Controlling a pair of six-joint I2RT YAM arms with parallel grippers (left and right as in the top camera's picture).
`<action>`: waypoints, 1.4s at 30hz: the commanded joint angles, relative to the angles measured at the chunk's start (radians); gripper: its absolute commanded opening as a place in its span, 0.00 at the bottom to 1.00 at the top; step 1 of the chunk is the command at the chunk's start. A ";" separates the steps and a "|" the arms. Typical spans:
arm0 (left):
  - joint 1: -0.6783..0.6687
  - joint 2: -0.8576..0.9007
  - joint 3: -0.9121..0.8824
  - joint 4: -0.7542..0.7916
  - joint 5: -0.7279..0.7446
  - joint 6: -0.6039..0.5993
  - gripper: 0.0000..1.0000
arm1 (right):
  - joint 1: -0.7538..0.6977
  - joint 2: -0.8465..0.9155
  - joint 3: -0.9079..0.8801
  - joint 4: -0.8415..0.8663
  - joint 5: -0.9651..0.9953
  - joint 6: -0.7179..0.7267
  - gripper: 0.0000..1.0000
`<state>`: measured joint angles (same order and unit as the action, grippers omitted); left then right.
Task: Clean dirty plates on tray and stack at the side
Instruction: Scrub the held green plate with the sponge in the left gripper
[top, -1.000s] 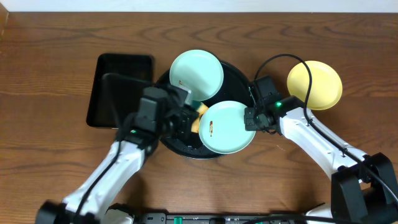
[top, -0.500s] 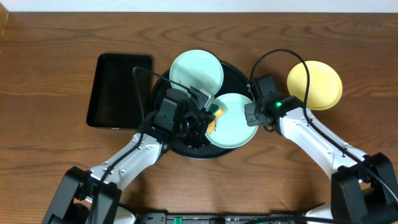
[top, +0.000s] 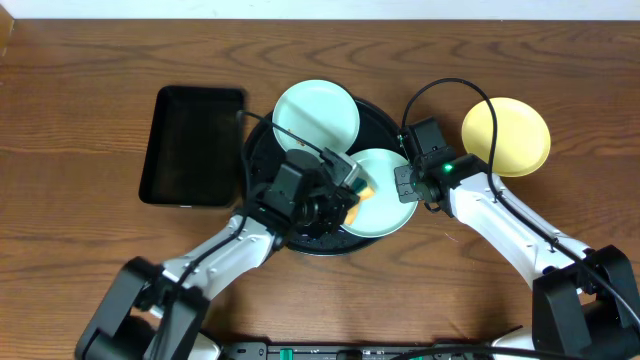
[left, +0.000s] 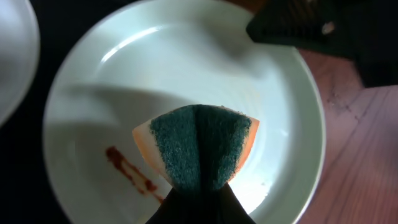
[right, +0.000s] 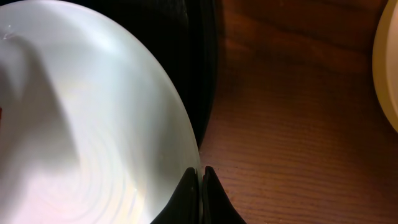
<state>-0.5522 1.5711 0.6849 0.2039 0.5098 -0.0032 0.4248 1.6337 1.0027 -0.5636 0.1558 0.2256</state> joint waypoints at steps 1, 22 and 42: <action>-0.010 0.047 0.021 0.033 -0.005 -0.010 0.08 | -0.005 0.010 -0.002 -0.003 0.031 -0.014 0.01; -0.055 0.182 0.021 0.106 -0.009 -0.010 0.08 | -0.005 0.010 -0.002 -0.004 0.031 -0.014 0.01; -0.055 0.228 0.021 0.147 -0.111 0.083 0.08 | -0.005 0.010 -0.002 -0.005 0.031 -0.014 0.01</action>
<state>-0.6064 1.7618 0.7002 0.3519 0.4606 0.0277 0.4248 1.6337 1.0027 -0.5648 0.1738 0.2218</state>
